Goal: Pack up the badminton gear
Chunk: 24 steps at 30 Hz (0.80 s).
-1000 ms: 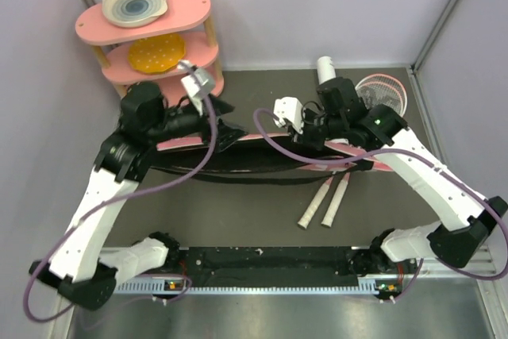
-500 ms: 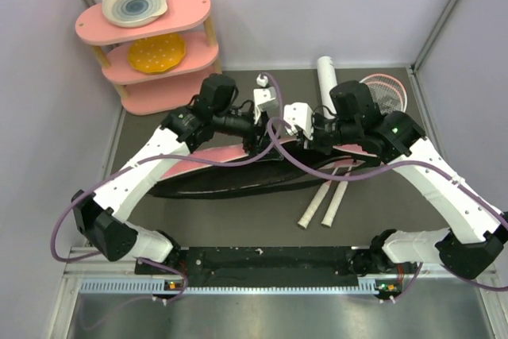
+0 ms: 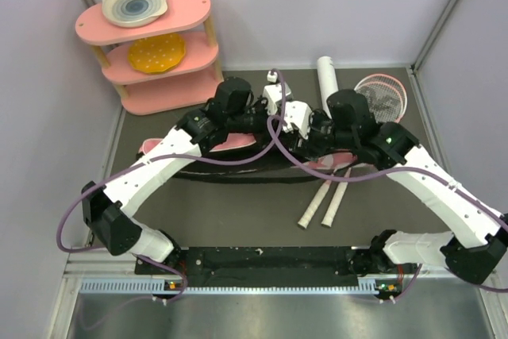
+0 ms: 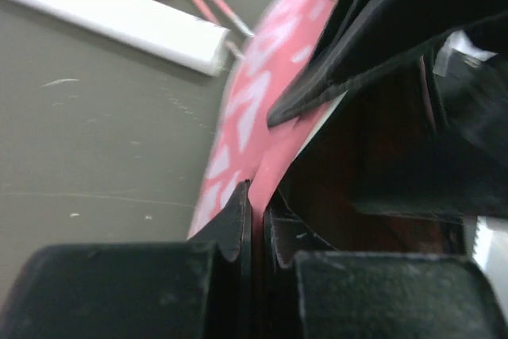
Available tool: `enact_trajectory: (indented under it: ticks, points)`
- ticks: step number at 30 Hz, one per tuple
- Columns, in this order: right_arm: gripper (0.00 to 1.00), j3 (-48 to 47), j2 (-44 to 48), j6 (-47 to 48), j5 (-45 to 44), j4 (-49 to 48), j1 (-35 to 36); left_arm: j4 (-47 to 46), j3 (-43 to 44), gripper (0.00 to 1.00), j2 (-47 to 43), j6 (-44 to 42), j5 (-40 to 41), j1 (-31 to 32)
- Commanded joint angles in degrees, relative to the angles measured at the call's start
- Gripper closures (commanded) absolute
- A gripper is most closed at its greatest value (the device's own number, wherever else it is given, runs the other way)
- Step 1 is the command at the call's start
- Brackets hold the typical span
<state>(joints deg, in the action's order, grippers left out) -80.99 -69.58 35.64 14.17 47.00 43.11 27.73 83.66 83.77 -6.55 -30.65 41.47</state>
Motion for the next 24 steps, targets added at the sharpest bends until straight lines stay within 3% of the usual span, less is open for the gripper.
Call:
enact_trajectory:
  ticks: [1,2,3,4,6,9,11,14,15,19,24]
  points:
    - [0.26,8.0,5.6,-15.7,-12.5,-17.3,1.4,-9.6,-4.1,1.0,-2.5,6.0,20.4,0.0]
    - [0.2,9.5,7.5,-18.0,-16.1,-19.6,1.4,-11.1,-5.4,1.0,-4.2,6.5,23.2,0.1]
    - [0.06,11.6,8.3,-20.4,-23.2,-22.7,1.4,-13.6,-8.0,1.0,-5.1,6.5,26.2,0.0]
    - [0.01,12.1,9.1,-22.6,-25.8,-23.4,1.3,-14.6,-9.2,1.0,-6.0,8.3,28.2,0.1]
    - [0.01,11.7,10.6,-28.8,-32.7,-22.8,0.2,-15.3,-11.1,1.0,-7.6,10.2,36.2,0.1]
    - [0.01,9.4,11.7,-44.3,-40.5,-19.1,-1.0,-15.2,-12.9,1.0,-9.0,12.7,42.1,0.0]
    - [0.02,9.6,12.7,-63.4,-44.9,-14.5,-1.1,-16.8,-14.2,1.0,-10.2,14.6,46.7,0.0]
    - [0.15,17.0,15.8,-79.5,-38.1,-23.1,-1.0,-20.9,-17.6,1.0,-12.1,16.0,49.2,0.1]
    - [0.01,17.3,15.4,-82.8,-36.9,-23.0,-1.1,-21.7,-19.0,1.0,-12.7,16.3,49.2,0.1]
    - [0.01,12.1,7.6,-88.5,-32.4,-20.4,0.0,-25.5,-22.1,1.0,-15.7,16.8,48.0,0.1]
    - [0.01,13.8,5.9,-97.9,-37.8,-19.1,4.1,-25.9,-23.2,1.0,-17.1,17.0,46.9,0.0]
